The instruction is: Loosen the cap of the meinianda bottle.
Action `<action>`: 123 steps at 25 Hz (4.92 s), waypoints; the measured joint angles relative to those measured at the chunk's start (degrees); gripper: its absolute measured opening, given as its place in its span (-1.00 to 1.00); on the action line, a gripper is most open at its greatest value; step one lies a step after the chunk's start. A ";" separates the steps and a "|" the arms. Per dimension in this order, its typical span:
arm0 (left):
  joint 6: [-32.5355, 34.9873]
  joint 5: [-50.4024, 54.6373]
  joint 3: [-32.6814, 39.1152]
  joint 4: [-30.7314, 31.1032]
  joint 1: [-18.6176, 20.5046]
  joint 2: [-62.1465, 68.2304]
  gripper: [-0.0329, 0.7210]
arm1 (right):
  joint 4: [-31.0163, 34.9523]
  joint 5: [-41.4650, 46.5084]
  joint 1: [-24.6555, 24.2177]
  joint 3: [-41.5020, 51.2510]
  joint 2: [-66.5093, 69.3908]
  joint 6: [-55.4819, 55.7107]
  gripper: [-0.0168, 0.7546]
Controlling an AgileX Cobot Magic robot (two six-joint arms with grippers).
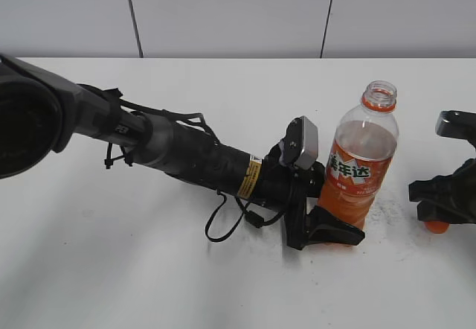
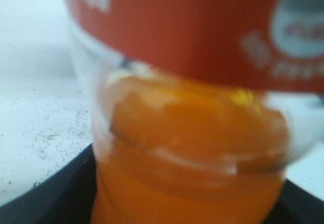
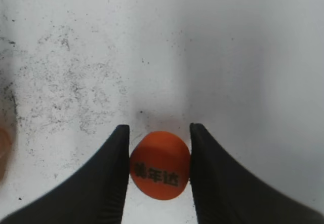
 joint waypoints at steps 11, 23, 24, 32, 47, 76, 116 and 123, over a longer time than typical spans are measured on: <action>0.00 0.00 0.00 0.00 0.00 0.00 0.55 | 0.02 -0.06 0.00 0.00 1.35 0.00 -0.23; -0.42 0.05 0.00 -0.06 0.00 0.00 0.60 | 0.02 1.87 0.00 0.00 -0.60 -0.01 0.33; -0.78 0.17 0.00 -0.12 0.06 0.00 0.66 | 0.02 2.50 0.00 0.00 -1.16 -0.01 0.36; -4.48 1.24 0.00 2.84 1.46 0.05 0.91 | 0.02 4.02 0.00 0.00 -5.47 -0.01 0.38; -10.47 0.61 0.00 15.73 7.24 -2.44 0.91 | -0.04 4.40 0.00 0.00 -5.82 -0.01 0.38; -31.56 54.78 12.09 20.15 9.61 -25.21 0.60 | -0.58 15.07 -0.04 0.01 -21.61 -1.47 0.38; 19.97 111.10 45.96 -59.41 0.29 -99.41 0.60 | -0.81 51.90 -0.04 0.06 -61.78 -6.02 0.38; 28.62 121.99 48.70 -71.47 0.29 -119.11 0.60 | -5.22 56.26 -0.04 0.13 -71.63 -3.12 0.38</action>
